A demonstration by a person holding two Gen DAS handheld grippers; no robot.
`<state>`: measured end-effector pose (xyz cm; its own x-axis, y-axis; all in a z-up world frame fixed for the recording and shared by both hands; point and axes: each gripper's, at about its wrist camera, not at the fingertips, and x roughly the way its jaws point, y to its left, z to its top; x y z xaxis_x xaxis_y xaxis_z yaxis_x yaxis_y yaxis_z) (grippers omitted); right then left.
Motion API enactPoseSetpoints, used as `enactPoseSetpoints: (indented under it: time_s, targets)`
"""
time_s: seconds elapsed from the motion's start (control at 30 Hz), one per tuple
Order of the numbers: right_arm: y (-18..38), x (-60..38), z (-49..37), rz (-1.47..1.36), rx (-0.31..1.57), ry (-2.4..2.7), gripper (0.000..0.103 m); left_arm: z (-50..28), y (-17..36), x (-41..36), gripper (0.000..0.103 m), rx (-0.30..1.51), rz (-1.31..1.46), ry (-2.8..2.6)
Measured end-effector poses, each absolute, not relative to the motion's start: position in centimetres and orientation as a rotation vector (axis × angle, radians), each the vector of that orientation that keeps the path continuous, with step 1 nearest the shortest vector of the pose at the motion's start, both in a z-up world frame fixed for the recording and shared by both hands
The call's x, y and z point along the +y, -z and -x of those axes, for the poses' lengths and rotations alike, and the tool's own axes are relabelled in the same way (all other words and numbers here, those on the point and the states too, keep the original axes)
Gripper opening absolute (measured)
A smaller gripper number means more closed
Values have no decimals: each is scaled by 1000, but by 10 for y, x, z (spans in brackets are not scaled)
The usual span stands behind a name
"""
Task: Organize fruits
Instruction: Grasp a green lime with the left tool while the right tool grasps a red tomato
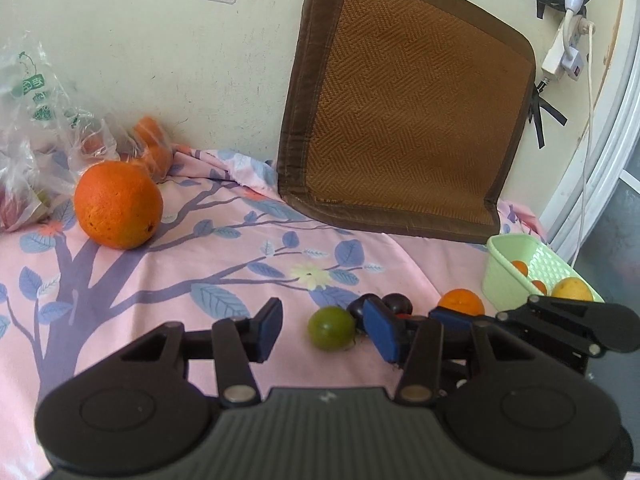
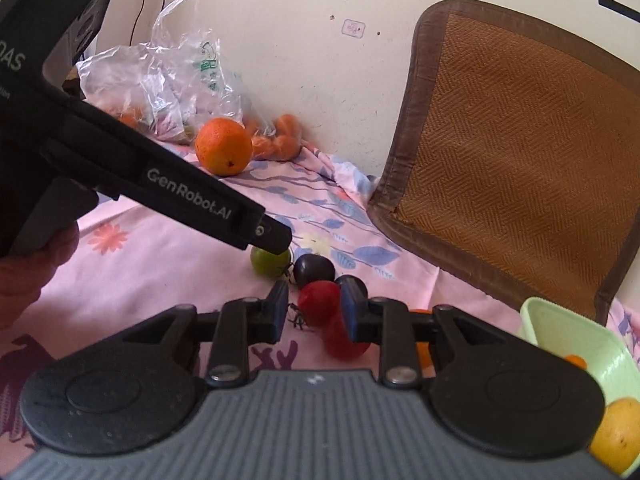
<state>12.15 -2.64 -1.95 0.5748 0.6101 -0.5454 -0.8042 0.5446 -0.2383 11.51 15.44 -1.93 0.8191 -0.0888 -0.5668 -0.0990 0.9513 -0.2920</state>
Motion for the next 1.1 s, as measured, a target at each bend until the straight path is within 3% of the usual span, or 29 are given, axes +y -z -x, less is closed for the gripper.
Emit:
enactPoseSetpoints:
  time_s: [0.17,0.27,0.47,0.57,0.6,0.63,0.87,1.1]
  targets:
    - [26,-15,-121,599,397,-845,32,-115,22,156,46,607,321,1]
    - [31,-13,-111,692,344,-837,32,-114,22,150,53,608,280,4]
    - [41,-22,-91,844,238,-804,31,-122,26,136,53,639,210,-3]
    - [41,-18,-91,877,230,-816,31,-126,28,136,47,654,219,-12]
    - [41,-14,-92,886,234,-820,31,-126,29,136,31,655,223,-6]
    - [42,-12,-93,897,239,-825,31,-126,30,136,29,660,225,3]
    - [43,-16,-75,964,159,-805,26,-107,24,126,29,647,206,22]
    - [20,-72,-27,805,130,-799,26,-57,14,114,29,614,264,53]
